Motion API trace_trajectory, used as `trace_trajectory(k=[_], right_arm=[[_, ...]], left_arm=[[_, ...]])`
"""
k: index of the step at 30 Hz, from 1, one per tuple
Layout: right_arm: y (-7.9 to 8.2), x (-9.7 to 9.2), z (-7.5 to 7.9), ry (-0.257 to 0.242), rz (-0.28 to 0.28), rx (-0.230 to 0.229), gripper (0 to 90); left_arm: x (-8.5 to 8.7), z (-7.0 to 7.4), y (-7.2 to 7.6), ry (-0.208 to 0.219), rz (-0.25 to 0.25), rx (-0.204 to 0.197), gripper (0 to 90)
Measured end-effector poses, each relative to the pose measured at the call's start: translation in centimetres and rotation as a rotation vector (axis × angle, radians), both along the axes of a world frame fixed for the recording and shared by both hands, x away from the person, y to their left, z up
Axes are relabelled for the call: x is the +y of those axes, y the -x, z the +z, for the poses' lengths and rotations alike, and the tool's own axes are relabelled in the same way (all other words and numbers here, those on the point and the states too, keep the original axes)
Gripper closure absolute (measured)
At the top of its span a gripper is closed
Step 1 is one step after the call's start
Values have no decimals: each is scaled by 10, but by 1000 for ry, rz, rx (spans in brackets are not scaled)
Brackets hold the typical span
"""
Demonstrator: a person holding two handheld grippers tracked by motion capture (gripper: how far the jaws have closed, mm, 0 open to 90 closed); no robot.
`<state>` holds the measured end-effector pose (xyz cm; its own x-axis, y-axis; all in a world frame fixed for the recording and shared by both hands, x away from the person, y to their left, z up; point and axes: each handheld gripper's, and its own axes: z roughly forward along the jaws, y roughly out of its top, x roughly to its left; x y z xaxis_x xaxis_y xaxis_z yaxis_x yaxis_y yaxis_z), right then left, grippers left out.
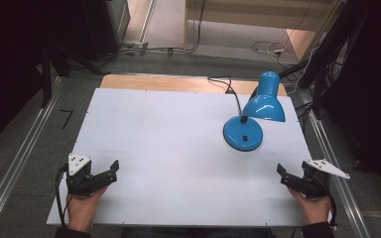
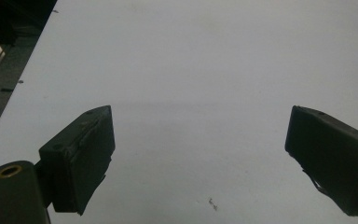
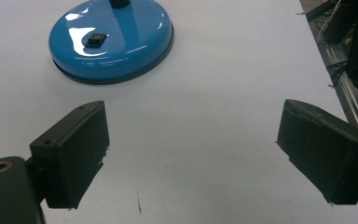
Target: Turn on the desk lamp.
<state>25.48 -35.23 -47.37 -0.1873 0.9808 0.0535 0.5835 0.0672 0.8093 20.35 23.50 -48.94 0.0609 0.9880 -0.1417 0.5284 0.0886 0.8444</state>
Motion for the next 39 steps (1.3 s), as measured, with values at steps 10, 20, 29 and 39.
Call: trace_trajectory(k=[10, 20, 29, 39], right_arm=[[-5, 6, 1, 0, 15, -1, 77], [-10, 12, 2, 0, 25, -6, 79], [-19, 21, 2, 12, 43, -4, 79], [-25, 26, 2, 13, 53, -12, 113]], left_arm=[[-1, 0, -1, -1, 0, 2, 87], [0, 0, 0, 0, 1, -1, 87], [0, 0, 0, -1, 1, 0, 87], [0, 0, 0, 0, 3, 1, 87]])
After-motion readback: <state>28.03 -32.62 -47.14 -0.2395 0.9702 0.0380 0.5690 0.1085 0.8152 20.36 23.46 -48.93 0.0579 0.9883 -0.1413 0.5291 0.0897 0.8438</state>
